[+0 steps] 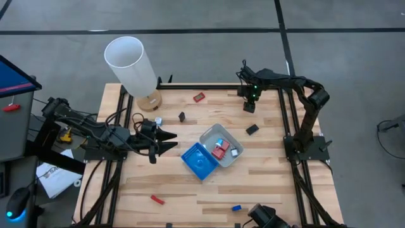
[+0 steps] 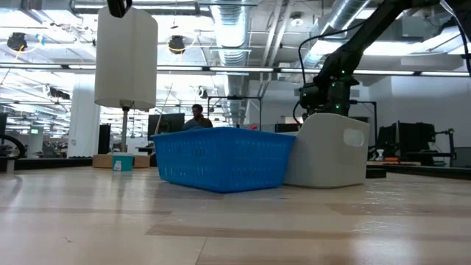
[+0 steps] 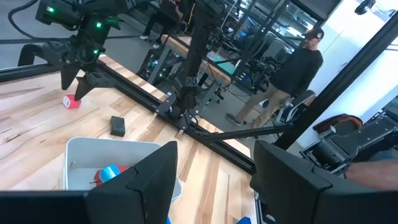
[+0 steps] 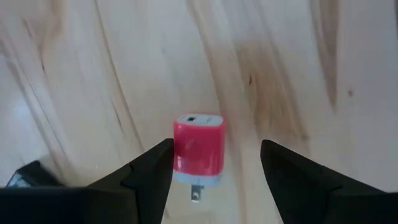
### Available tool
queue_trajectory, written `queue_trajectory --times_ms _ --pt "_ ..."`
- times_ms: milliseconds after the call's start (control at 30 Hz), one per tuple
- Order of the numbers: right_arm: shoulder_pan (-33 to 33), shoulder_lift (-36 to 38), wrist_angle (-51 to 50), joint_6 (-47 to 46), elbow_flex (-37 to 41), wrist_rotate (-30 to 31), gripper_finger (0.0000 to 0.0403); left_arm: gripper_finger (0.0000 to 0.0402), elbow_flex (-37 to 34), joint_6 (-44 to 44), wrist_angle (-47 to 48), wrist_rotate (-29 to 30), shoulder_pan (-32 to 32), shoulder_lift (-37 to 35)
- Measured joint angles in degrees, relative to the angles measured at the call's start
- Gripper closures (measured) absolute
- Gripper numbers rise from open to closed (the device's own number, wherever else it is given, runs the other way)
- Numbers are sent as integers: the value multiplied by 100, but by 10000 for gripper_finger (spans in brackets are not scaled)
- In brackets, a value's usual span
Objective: Pick & Place Office items
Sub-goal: Put the pink charger adapter into the gray bin
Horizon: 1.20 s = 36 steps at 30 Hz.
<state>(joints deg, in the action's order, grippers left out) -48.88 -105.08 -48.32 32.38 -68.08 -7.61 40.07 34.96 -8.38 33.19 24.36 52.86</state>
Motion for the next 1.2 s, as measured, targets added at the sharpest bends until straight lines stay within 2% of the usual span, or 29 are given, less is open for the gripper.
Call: queue_trajectory --times_ms 467,667,900,1133,1200 --pt "44 -24 180 63 274 -19 171 192 0 2 -4 0 0 0" --pt "53 -24 408 3 274 -36 186 192 0 5 -5 0 0 0" --pt "53 -24 428 -17 274 -9 219 192 0 46 -9 0 0 0" --pt "97 -17 338 -245 268 -1 294 192 0 47 -22 0 0 0" --pt "145 -15 263 -265 268 0 300 192 0 46 -22 0 0 0"
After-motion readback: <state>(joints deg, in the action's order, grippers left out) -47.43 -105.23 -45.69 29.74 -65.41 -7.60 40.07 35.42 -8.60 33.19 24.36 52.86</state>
